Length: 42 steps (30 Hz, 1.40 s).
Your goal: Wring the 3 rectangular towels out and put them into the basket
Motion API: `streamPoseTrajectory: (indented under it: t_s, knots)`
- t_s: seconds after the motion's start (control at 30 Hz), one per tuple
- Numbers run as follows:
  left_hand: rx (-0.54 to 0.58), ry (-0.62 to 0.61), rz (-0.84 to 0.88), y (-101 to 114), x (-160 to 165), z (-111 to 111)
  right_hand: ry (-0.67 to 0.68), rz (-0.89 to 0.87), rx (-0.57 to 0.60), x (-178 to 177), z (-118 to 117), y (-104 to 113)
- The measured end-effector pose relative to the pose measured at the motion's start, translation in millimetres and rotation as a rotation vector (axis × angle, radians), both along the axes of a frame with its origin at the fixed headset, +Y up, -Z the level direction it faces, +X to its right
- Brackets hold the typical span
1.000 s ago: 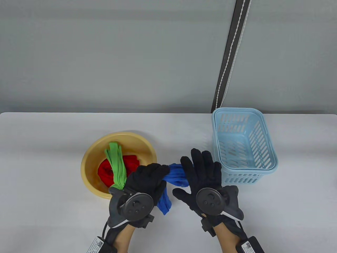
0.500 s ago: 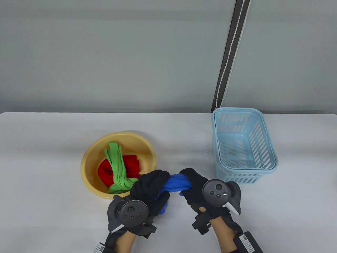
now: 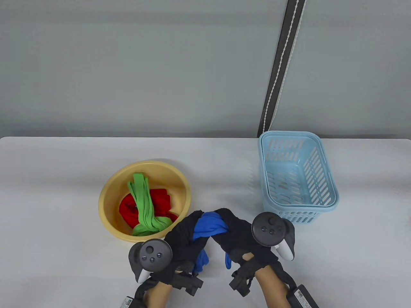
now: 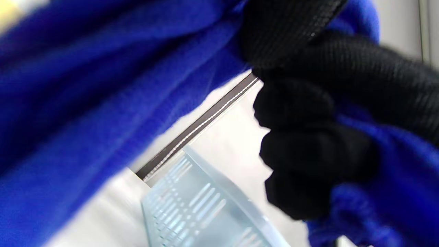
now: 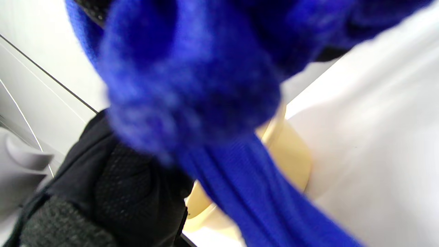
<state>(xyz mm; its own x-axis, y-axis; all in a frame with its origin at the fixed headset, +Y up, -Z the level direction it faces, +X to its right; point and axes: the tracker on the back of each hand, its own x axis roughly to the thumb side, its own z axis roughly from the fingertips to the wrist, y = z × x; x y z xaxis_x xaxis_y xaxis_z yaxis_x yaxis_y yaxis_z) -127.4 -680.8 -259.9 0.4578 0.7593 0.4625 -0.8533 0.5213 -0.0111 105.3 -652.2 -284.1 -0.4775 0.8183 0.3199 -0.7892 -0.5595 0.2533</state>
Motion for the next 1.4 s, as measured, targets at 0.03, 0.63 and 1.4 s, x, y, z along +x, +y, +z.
streamPoseTrajectory:
  t_s: [0.03,0.63,1.4]
  knots:
    - [-0.024,-0.031,0.049,-0.5,-3.9,-1.8,-0.002,-0.021,-0.008,3.4,-1.9,-0.9]
    - [-0.398,-0.236,0.838,-30.3,-26.7,-17.7,0.339,-0.283,-0.516,-21.6,-11.2,-69.6]
    - [-0.238,-0.116,0.714,-14.6,-37.0,-15.6,0.321,-0.300,-0.553,-42.1,5.0,-66.8]
